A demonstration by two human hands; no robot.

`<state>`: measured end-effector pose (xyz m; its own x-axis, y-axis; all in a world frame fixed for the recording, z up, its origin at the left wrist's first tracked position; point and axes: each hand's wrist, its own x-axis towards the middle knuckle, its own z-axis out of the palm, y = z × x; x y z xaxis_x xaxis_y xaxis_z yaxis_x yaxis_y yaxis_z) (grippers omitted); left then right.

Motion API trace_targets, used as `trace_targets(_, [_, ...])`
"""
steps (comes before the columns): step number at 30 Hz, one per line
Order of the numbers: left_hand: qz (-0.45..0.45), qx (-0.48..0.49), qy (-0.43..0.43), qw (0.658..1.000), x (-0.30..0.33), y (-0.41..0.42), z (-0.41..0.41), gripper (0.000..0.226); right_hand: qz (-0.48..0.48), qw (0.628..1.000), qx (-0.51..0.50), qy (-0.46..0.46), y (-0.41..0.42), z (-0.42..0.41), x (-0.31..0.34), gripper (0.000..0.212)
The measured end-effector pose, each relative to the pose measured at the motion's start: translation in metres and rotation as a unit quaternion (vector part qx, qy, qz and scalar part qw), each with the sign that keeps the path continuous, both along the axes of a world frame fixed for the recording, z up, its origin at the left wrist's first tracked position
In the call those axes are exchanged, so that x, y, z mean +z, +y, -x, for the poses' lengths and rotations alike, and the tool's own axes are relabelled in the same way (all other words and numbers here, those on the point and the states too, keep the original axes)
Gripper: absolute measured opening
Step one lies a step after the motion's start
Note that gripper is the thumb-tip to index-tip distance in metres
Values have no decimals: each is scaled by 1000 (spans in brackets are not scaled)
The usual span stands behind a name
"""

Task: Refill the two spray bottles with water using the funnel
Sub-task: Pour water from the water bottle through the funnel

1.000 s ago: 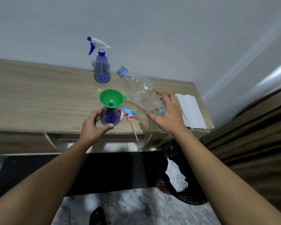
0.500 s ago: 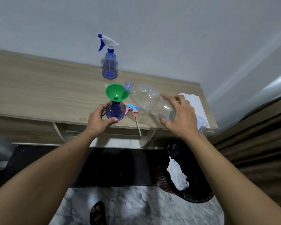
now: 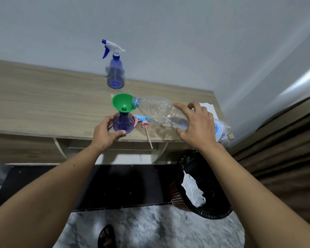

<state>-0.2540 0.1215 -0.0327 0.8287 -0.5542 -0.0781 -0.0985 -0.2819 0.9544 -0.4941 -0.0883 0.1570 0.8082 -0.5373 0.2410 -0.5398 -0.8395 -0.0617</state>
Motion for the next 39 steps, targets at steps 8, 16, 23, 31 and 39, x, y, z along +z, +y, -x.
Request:
trace_targets(8, [-11, -1, 8, 1000, 5, 2, 4, 85, 24, 999, -9, 19, 2, 1, 8, 82])
trace_targets(16, [-15, -2, 8, 1000, 13, 0, 7, 83, 44, 999, -18, 11, 0, 1, 11, 82])
trace_targets(23, [-17, -2, 6, 1000, 12, 3, 8, 82, 64, 998, -20, 15, 3, 0, 10, 82])
trace_targets(31, [-16, -3, -3, 1000, 13, 3, 8, 84, 90, 996, -14, 19, 4, -1, 12, 84])
trace_targets(39, [-13, -4, -7, 1000, 16, 3, 10, 83, 99, 995, -14, 15, 7, 2, 10, 85])
